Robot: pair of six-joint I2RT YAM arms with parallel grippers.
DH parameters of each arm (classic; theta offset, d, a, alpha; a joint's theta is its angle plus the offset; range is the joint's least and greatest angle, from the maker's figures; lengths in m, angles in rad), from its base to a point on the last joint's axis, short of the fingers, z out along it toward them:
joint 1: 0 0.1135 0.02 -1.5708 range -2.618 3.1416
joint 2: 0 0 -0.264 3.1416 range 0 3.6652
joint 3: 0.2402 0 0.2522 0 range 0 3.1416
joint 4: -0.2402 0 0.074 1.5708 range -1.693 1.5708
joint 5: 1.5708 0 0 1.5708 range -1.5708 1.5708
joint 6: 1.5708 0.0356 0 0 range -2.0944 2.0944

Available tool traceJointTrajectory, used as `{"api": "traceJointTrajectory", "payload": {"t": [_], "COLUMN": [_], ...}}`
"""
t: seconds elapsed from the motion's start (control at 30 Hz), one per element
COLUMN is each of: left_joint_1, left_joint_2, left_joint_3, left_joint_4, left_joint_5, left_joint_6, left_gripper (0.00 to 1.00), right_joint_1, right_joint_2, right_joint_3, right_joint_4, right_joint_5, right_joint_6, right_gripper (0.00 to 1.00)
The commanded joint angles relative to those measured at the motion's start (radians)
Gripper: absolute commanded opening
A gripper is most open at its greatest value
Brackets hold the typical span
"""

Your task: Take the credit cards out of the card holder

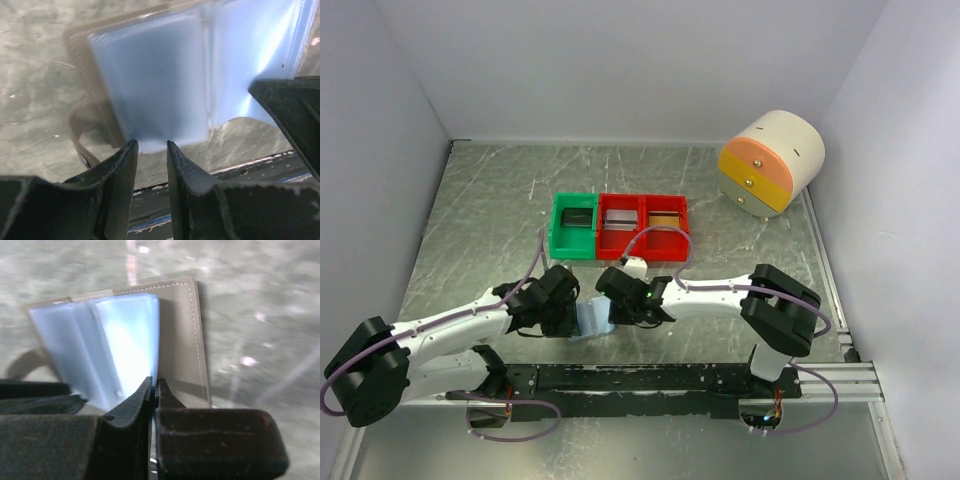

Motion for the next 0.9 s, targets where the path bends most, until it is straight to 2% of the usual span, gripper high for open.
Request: {"api": "traceJointTrajectory", "payload": {"t": [0.0, 0.1, 0.33, 0.57, 0.87], "left_joint_1": [-0.019, -0.02, -0.021, -0.021, -0.02], "left_joint_2": [0.007, 0.0, -0.037, -0.019, 0.055], "left_joint_3": [0.026, 0.044, 0.066, 0.035, -0.01], "left_joint_4": [0.089, 0.08, 0.093, 0.161, 0.188], "left_joint_5": [0.072, 0.055, 0.083, 0.113, 0.06], "left_joint_6": [0.03, 0.032, 0.038, 0.015, -0.026], "left_gripper": [0.42, 0.46, 0.54, 0.58, 0.58], "right_joint_1": [0.028, 0.039, 0.044, 0.017, 0.006], "right_joint_2": [0.021, 0.002, -0.029, -0.125, -0.141], "right_joint_3": [0.028, 0.011, -0.031, -0.206, -0.264], "right_joint_4": [-0.372, -0.406, -0.322, 0.004, 0.056], "right_joint_5": [0.207, 0.229, 0.192, 0.052, 0.015], "right_joint_6": [0.01, 0.043, 0.057, 0.09, 0.103], "right_gripper": [0.0, 0.0, 0.0, 0.01, 0.02]}}
